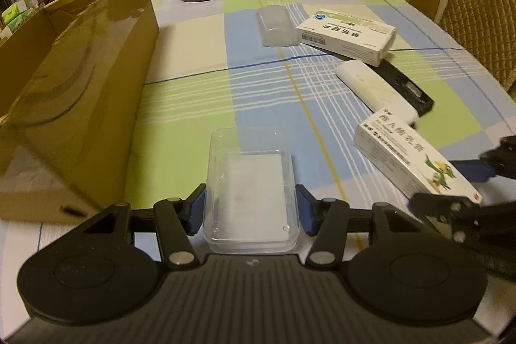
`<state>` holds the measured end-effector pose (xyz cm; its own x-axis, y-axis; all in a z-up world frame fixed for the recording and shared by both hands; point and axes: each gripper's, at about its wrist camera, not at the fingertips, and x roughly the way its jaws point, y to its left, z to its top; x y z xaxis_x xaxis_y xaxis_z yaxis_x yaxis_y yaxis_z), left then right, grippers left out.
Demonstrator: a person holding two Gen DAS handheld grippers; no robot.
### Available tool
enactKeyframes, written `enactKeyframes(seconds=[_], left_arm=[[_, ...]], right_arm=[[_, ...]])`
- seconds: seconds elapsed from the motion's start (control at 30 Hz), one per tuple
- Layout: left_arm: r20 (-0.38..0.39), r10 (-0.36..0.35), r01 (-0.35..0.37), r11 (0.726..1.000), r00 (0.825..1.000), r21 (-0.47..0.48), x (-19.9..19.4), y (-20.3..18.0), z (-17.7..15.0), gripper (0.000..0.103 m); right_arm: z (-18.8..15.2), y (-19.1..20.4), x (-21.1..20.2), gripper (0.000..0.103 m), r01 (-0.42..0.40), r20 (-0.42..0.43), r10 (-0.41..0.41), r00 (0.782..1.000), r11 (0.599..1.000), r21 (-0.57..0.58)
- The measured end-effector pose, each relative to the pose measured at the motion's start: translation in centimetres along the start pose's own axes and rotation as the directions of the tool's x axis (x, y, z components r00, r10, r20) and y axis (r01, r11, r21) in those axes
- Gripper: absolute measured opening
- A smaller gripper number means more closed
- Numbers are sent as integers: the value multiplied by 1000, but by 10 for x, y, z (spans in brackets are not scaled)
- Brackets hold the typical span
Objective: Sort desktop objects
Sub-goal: 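Grasp the empty clear plastic tray with the left tool while the right tool grasps the white tube box, then carry the clear tray and white tube box with both tools over the cardboard box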
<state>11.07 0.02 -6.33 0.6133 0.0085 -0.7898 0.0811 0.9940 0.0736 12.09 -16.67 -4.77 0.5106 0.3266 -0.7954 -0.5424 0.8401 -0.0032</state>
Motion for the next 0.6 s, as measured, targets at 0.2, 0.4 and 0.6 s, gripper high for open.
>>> enactKeyframes(seconds=[0.2,0.4,0.6], left_arm=[[19,-9,9,1000,1000,-7,-32,5,-10,51],[52,-14,15,1000,999,-16,-58,10,-10,51],[93,-10,12,1000,996,-27,-83,16,-7,51]], right_arm=[[1,10,-22,37,0,21,0,1000,1000,14],[12,20,-47,37,9,61,-11,998,1000,18],[23,27,-69,37,14,102,-16,995,1000,17]])
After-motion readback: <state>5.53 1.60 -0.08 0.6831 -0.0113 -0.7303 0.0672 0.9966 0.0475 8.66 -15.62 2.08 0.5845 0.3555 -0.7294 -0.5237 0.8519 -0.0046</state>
